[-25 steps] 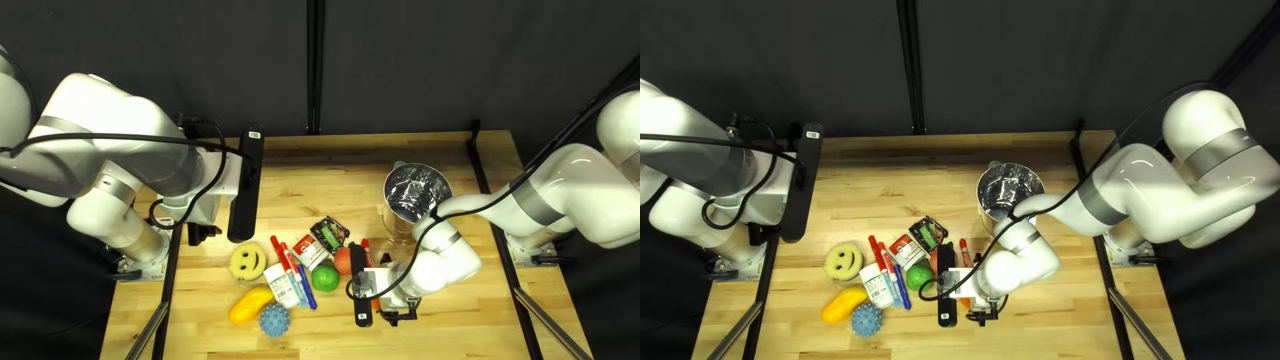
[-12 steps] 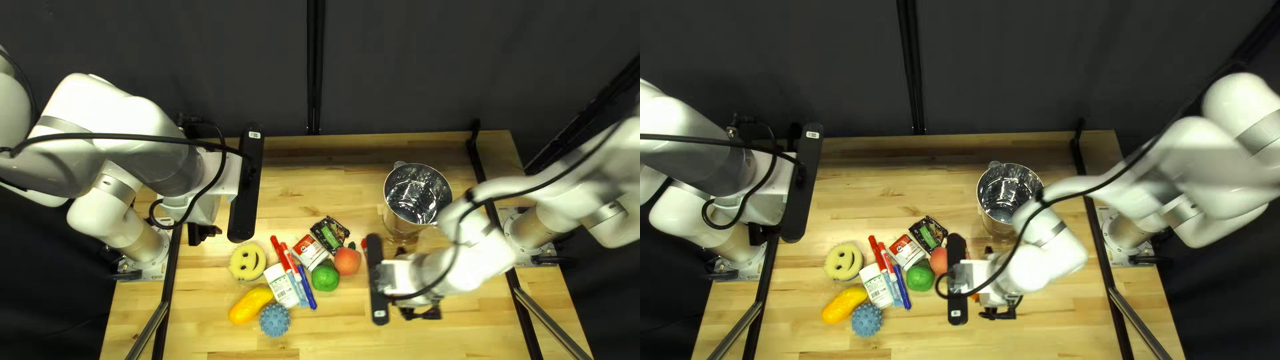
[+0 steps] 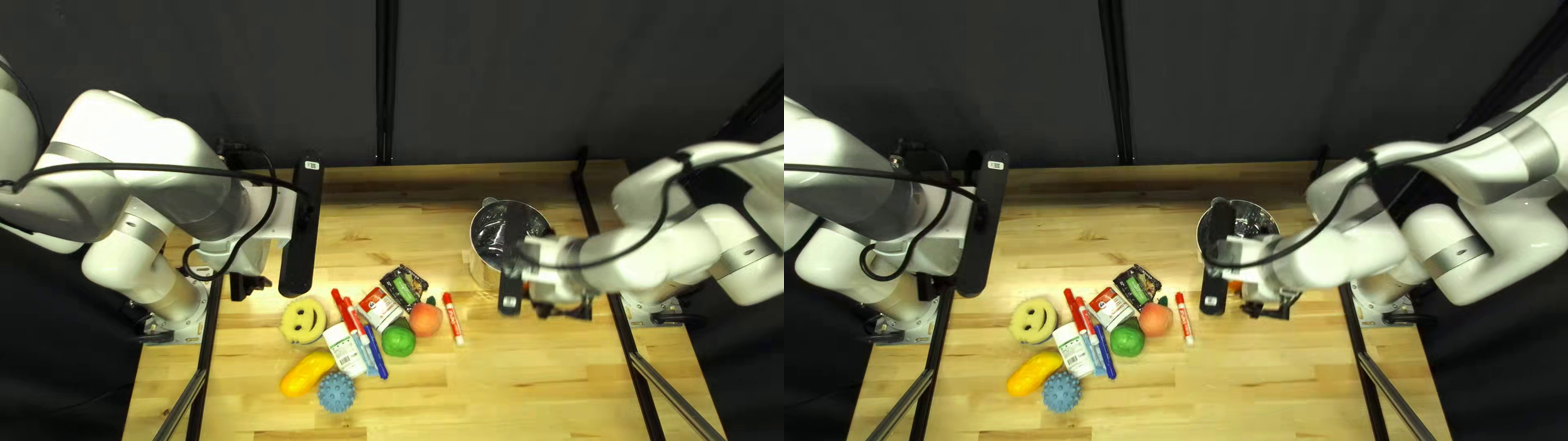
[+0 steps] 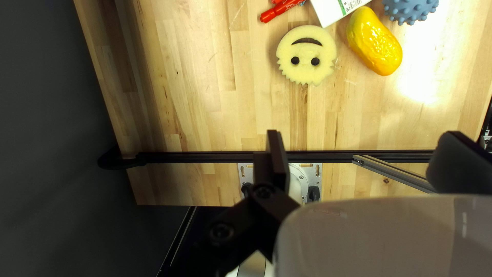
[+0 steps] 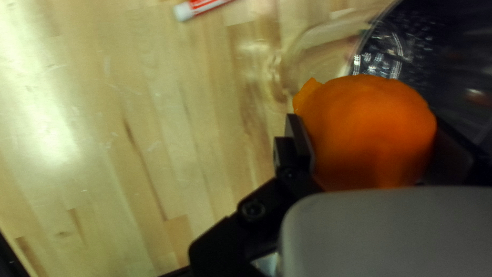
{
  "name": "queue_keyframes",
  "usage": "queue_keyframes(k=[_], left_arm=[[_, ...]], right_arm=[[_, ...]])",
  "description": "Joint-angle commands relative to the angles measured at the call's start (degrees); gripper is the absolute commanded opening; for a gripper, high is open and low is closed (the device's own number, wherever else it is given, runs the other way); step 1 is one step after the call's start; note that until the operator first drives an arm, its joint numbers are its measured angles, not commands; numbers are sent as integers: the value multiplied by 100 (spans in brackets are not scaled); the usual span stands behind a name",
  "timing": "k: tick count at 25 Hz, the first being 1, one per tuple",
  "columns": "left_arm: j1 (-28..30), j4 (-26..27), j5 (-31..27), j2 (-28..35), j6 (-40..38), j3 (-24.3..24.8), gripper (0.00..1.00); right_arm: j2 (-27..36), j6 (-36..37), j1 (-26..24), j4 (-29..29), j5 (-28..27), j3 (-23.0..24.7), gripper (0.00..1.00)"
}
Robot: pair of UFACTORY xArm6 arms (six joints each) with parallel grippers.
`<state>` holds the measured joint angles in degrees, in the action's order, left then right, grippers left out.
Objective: Pick up trash and place into trash bin
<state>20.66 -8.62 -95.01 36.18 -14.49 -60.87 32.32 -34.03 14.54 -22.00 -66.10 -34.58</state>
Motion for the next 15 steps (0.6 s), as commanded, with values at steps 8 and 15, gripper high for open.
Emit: queue_keyframes(k=[8, 15], left_arm=[[0, 0, 0, 0, 0, 0, 100], [0, 0, 0, 0, 0, 0, 100]], right_arm=[[-651, 94, 197, 63, 8, -598, 100], [-1928, 407, 823, -421, 995, -1331, 100]])
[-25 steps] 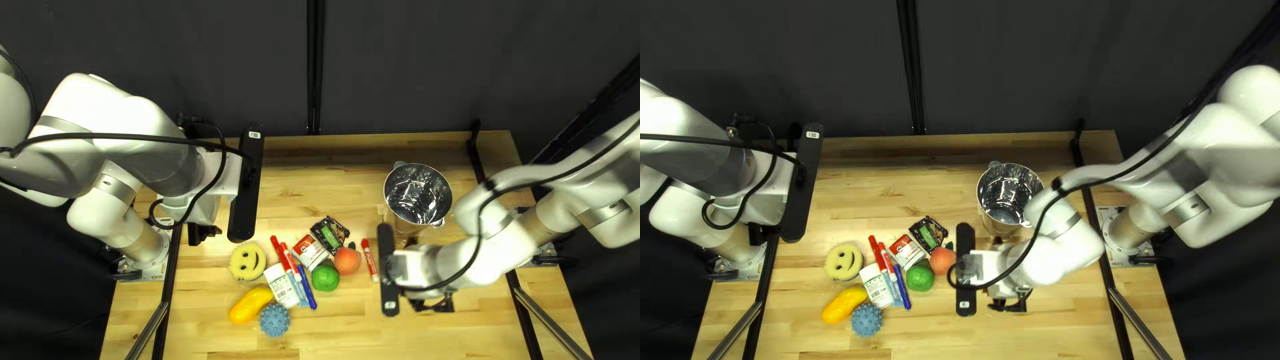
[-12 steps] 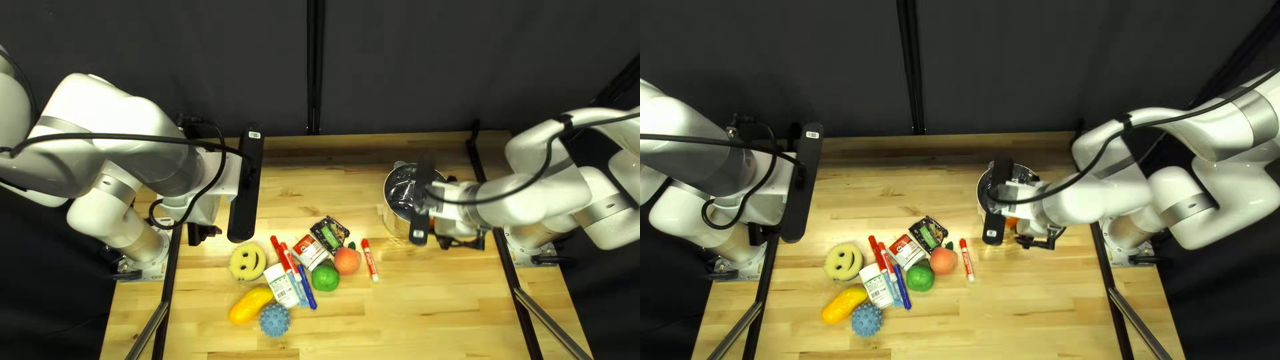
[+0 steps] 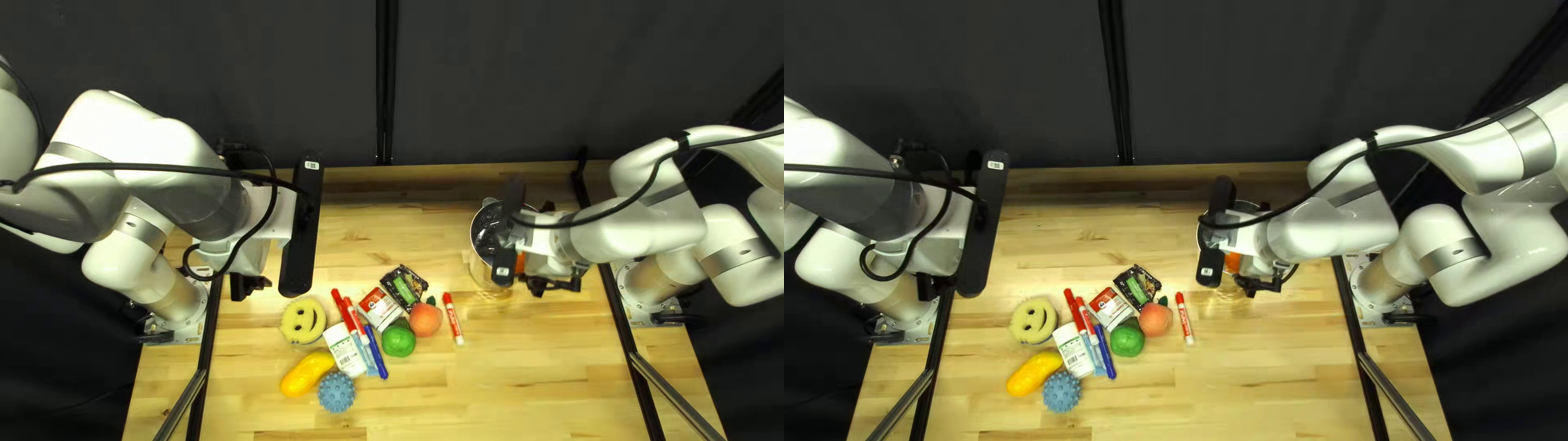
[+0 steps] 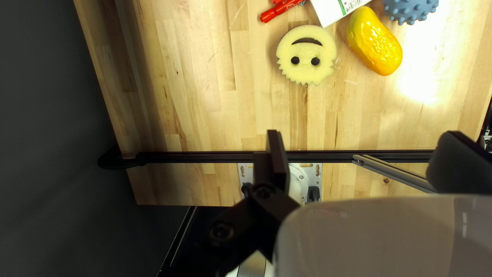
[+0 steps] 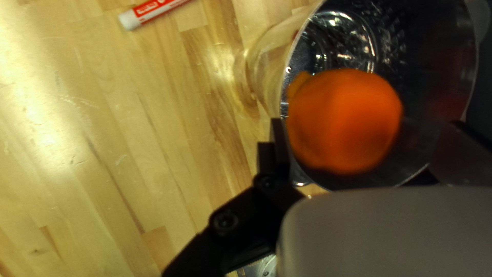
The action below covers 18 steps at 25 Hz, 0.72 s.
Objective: Pick up trash and place into trash bin
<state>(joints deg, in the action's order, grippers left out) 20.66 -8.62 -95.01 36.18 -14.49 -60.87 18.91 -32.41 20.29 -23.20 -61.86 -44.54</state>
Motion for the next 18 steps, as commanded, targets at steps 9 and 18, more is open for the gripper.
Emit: queue_keyframes(k=[9, 18], left_arm=[[0, 0, 0, 0, 0, 0, 100], [0, 0, 0, 0, 0, 0, 100]], right_arm=[[-1516, 1234, -327, -492, 2515, -33, 100], [-2466, 1756, -648, -313, 2844, -493, 100]])
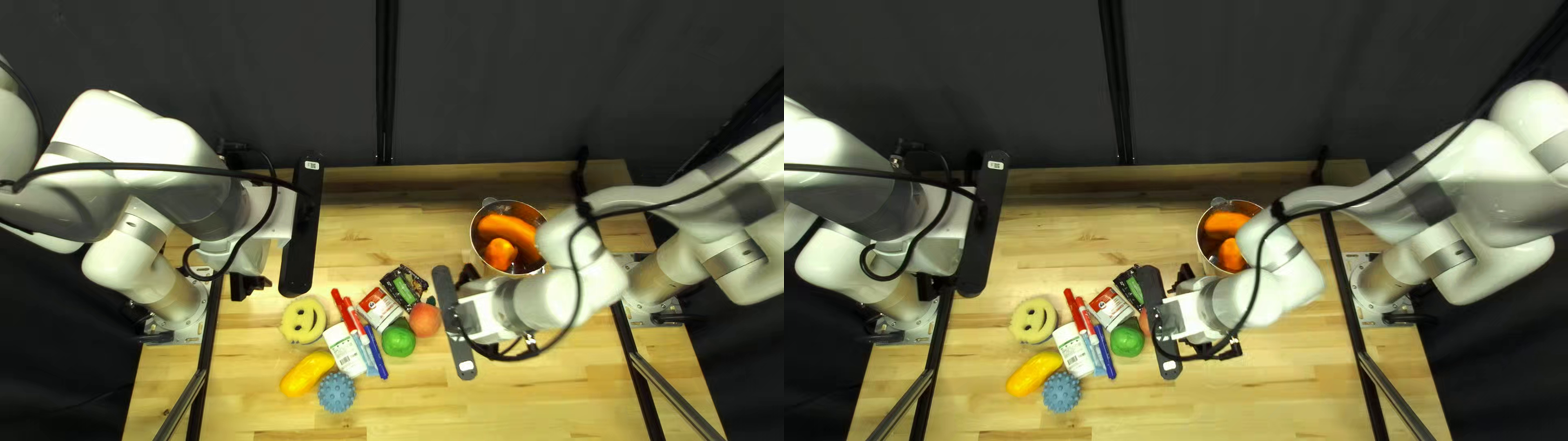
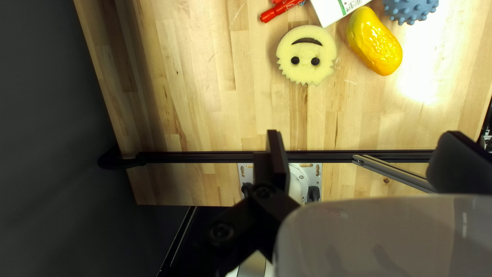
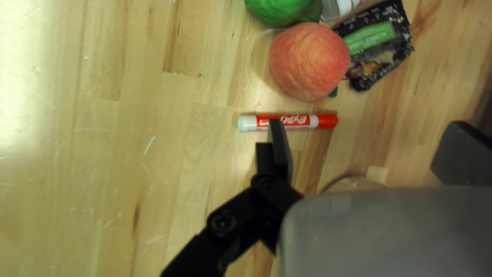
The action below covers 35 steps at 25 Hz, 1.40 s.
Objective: Pick up trash and place into trash bin
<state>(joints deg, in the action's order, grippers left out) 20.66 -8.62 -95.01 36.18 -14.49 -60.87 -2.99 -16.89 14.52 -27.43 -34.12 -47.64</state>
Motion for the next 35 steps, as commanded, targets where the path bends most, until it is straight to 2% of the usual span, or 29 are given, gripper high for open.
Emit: queue_keyframes(k=[1, 10, 26, 27, 29, 30, 31, 33, 35], left_arm=[[0, 0, 0, 0, 0, 0, 100], [0, 0, 0, 0, 0, 0, 100], [0, 0, 0, 0, 0, 0, 100], [0, 0, 0, 0, 0, 0, 100], [0, 0, 0, 0, 0, 0, 100], [0, 0, 0, 0, 0, 0, 100], [0, 0, 0, 0, 0, 0, 100], [0, 0, 0, 0, 0, 0, 100], [0, 0, 0, 0, 0, 0, 100]], right_arm=[[-366, 266, -80, 154, 77, -247, 100], [-1151, 1086, -187, 679, 177, -730, 100], [-1631, 1541, -302, 801, 255, -932, 100], [-1641, 1535, -306, 795, 249, -942, 92], [-1654, 1513, -313, 782, 233, -963, 52], [-1649, 1475, -314, 766, 220, -972, 28], [-1635, 1418, -304, 733, 210, -960, 8], [-1583, 1298, -277, 653, 172, -933, 3], [-1422, 1176, -219, 576, 64, -884, 1]])
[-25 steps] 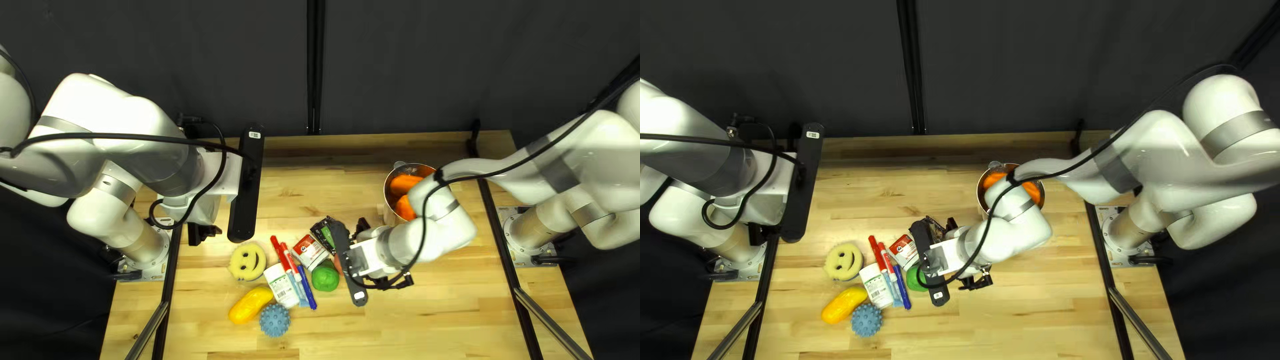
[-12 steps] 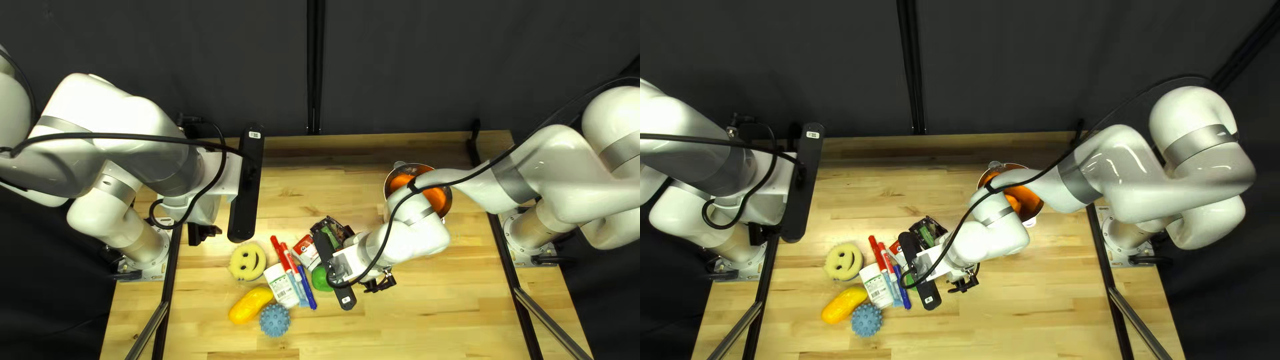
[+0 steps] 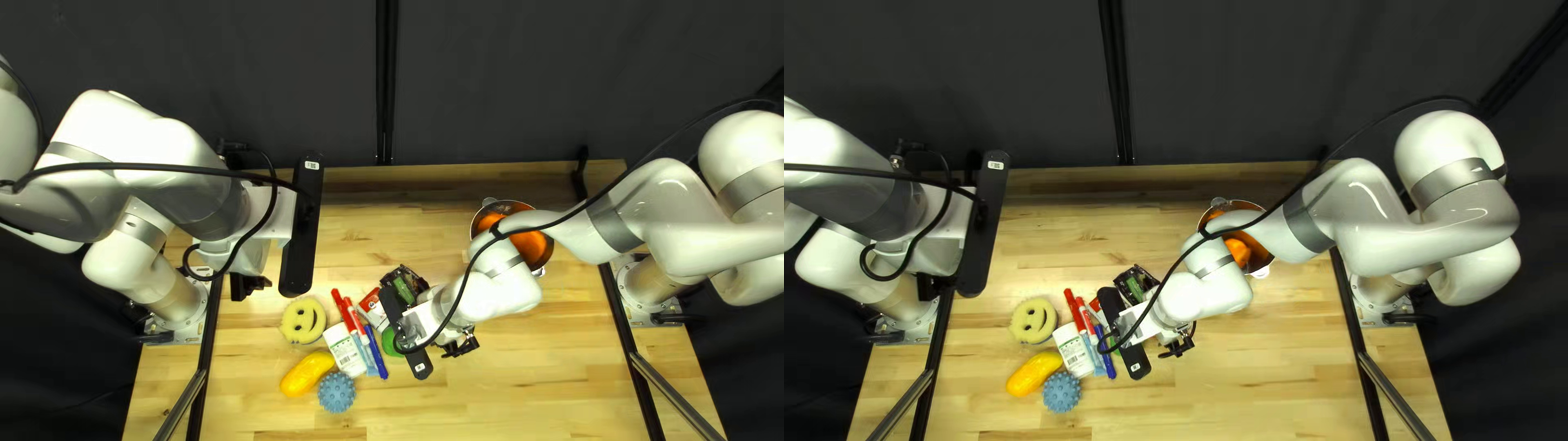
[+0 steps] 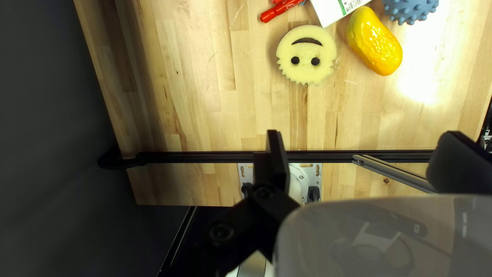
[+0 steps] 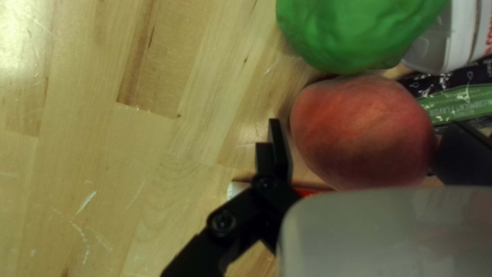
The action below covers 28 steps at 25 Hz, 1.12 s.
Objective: Pick up trash and place into trash bin
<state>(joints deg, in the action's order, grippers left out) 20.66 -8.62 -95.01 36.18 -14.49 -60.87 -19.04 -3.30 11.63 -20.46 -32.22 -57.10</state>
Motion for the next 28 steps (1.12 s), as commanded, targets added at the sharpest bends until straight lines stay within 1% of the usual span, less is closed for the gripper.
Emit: queue_keyframes(k=[1, 4, 5, 6, 8, 9, 10, 12, 13, 15, 18, 20, 23, 28], left_arm=[[0, 0, 0, 0, 0, 0, 100], [0, 0, 0, 0, 0, 0, 100], [0, 0, 0, 0, 0, 0, 100], [0, 0, 0, 0, 0, 0, 100], [0, 0, 0, 0, 0, 0, 100], [0, 0, 0, 0, 0, 0, 100], [0, 0, 0, 0, 0, 0, 100], [0, 0, 0, 0, 0, 0, 100], [0, 0, 0, 0, 0, 0, 100], [0, 0, 0, 0, 0, 0, 100], [0, 0, 0, 0, 0, 0, 100], [0, 0, 0, 0, 0, 0, 100], [0, 0, 0, 0, 0, 0, 100], [0, 0, 0, 0, 0, 0, 100]], right_arm=[[337, -246, 119, -161, -217, 110, 1], [957, -452, 295, -299, -547, 320, 1], [1333, -606, 401, -412, -737, 456, 1], [1535, -726, 459, -508, -834, 535, 1], [2154, -1028, 625, -698, -1223, 748, 1], [2321, -1151, 678, -768, -1344, 807, 1], [2685, -1427, 802, -891, -1663, 922, 1], [3060, -1811, 962, -1011, -2087, 1011, 2], [3285, -2139, 1097, -1090, -2421, 1052, 2], [3591, -2573, 1252, -1170, -2823, 1155, 3], [3943, -3155, 1409, -1209, -3240, 1361, 3], [4207, -3414, 1445, -1216, -3404, 1524, 2], [4435, -3734, 1466, -1251, -3565, 1702, 2], [4666, -4098, 1400, -1329, -3521, 2030, 2]])
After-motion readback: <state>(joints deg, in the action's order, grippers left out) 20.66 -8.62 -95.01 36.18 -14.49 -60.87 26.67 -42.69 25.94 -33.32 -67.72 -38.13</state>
